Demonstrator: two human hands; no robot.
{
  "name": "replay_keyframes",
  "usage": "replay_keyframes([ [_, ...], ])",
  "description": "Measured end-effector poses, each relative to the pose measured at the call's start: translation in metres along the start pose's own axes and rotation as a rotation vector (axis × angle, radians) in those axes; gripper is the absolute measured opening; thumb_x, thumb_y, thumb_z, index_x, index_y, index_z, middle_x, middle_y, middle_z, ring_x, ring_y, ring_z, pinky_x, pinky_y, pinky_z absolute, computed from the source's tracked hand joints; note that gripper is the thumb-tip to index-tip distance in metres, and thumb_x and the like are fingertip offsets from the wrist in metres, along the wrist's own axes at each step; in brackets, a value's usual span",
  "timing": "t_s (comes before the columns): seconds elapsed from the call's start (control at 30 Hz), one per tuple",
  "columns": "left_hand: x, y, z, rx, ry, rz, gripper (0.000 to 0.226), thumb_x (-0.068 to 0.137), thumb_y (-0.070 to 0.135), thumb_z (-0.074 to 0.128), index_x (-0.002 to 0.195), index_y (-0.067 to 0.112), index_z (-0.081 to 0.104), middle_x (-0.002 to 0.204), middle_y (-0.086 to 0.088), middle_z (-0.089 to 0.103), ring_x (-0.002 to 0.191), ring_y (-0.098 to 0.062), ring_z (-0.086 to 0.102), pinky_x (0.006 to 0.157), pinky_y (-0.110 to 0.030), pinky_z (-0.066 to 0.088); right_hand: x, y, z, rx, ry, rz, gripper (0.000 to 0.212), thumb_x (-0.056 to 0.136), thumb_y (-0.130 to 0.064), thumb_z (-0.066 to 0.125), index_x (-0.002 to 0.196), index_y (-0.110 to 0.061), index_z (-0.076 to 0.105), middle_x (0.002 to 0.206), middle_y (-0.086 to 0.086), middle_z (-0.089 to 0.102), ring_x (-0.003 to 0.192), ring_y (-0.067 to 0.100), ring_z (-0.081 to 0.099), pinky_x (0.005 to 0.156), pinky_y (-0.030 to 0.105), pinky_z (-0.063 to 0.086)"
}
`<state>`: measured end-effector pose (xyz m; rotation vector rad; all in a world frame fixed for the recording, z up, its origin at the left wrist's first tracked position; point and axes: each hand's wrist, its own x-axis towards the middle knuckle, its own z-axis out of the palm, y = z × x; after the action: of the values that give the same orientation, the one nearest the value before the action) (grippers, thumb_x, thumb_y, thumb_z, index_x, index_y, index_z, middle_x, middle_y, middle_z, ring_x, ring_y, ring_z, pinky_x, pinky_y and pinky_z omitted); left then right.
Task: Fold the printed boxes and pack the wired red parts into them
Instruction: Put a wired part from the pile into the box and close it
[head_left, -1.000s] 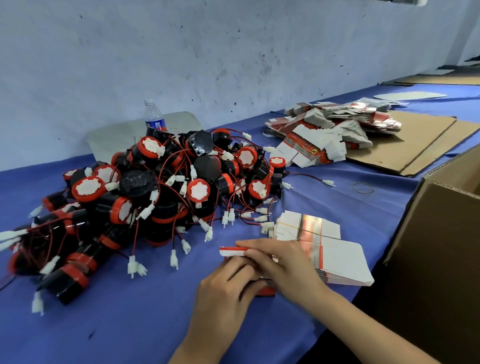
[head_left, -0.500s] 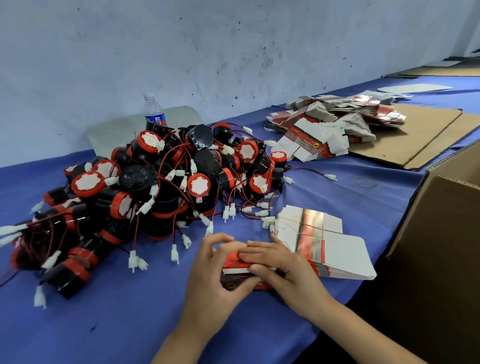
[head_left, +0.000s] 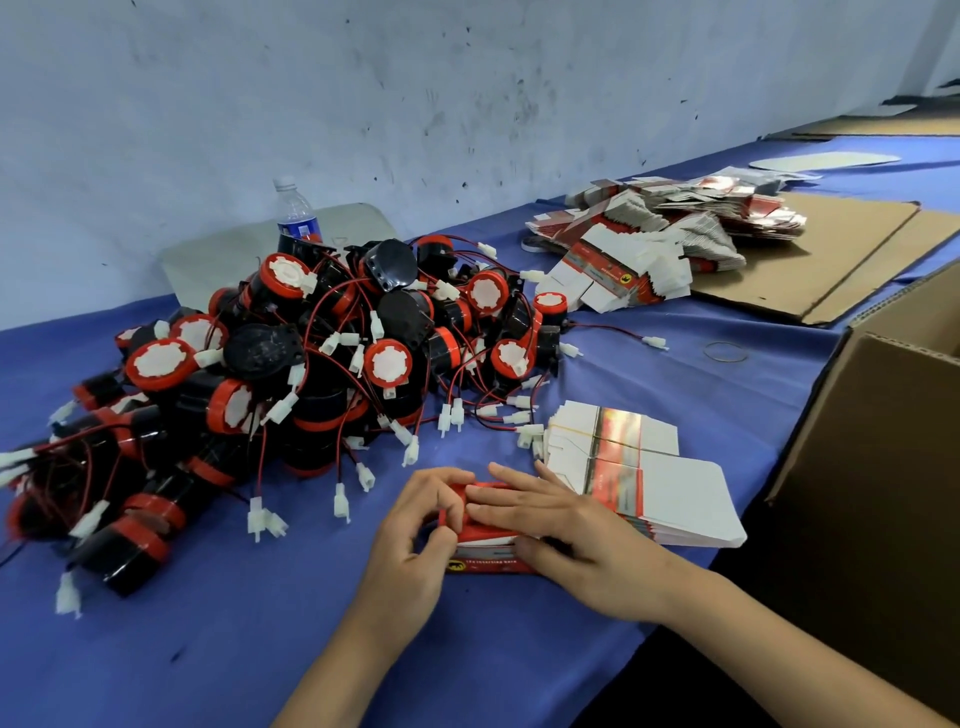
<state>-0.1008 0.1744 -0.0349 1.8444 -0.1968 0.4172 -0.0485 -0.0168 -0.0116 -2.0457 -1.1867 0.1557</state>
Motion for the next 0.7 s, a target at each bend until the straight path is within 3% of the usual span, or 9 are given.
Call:
replay_keyframes([
  [0.1, 0.001, -0.001, 0.001, -0.003, 0.008, -0.024, 0.012, 0.075, 0.007, 0.043, 0.067, 0.015, 0.046, 0.107, 0.007, 0.060, 0.109, -0.018, 0.056, 0.086, -0.031, 0.046, 0.000, 0.000, -0.011, 0.153, -0.137, 0.041, 0.066, 0.080, -0.002, 0.037, 0.141, -0.025, 0.042, 0.153, -0.015, 0.029, 0.144, -0.004, 0.002, 0.121, 0.035, 0.006],
  [0.23, 0.000, 0.001, 0.002, 0.000, 0.013, -0.051, 0.015, 0.075, 0.005, 0.040, 0.068, 0.015, 0.046, 0.109, 0.006, 0.060, 0.107, -0.017, 0.056, 0.082, -0.030, 0.045, 0.005, 0.001, -0.027, 0.376, -0.239, 0.122, 0.059, 0.081, 0.002, 0.036, 0.131, -0.022, 0.056, 0.150, -0.013, 0.036, 0.142, -0.009, 0.005, 0.118, 0.022, 0.009],
  [0.4, 0.000, 0.002, 0.002, -0.002, 0.013, -0.072, 0.016, 0.076, 0.007, 0.040, 0.066, 0.018, 0.047, 0.110, 0.006, 0.061, 0.104, -0.015, 0.056, 0.078, -0.026, 0.045, 0.008, 0.007, -0.035, 0.354, -0.310, 0.107, 0.054, 0.089, 0.017, 0.042, 0.129, -0.014, 0.060, 0.148, -0.007, 0.041, 0.141, -0.009, 0.009, 0.115, 0.015, 0.017],
  [0.6, 0.000, 0.000, 0.002, 0.010, 0.001, -0.058, 0.012, 0.076, 0.007, 0.040, 0.068, 0.014, 0.047, 0.110, 0.007, 0.060, 0.106, -0.017, 0.055, 0.079, -0.032, 0.047, 0.008, 0.004, -0.036, 0.353, -0.325, 0.124, 0.055, 0.087, 0.015, 0.044, 0.130, -0.015, 0.060, 0.149, -0.008, 0.039, 0.141, -0.010, 0.008, 0.114, 0.015, 0.017],
  [0.7, -0.003, 0.000, 0.001, 0.047, -0.027, -0.057, 0.006, 0.078, 0.017, 0.047, 0.073, 0.014, 0.048, 0.113, 0.014, 0.057, 0.108, -0.012, 0.055, 0.082, -0.029, 0.048, 0.006, 0.002, -0.033, 0.267, -0.305, 0.090, 0.054, 0.089, 0.008, 0.046, 0.133, -0.022, 0.057, 0.151, -0.013, 0.034, 0.143, -0.006, 0.001, 0.120, 0.027, 0.009],
])
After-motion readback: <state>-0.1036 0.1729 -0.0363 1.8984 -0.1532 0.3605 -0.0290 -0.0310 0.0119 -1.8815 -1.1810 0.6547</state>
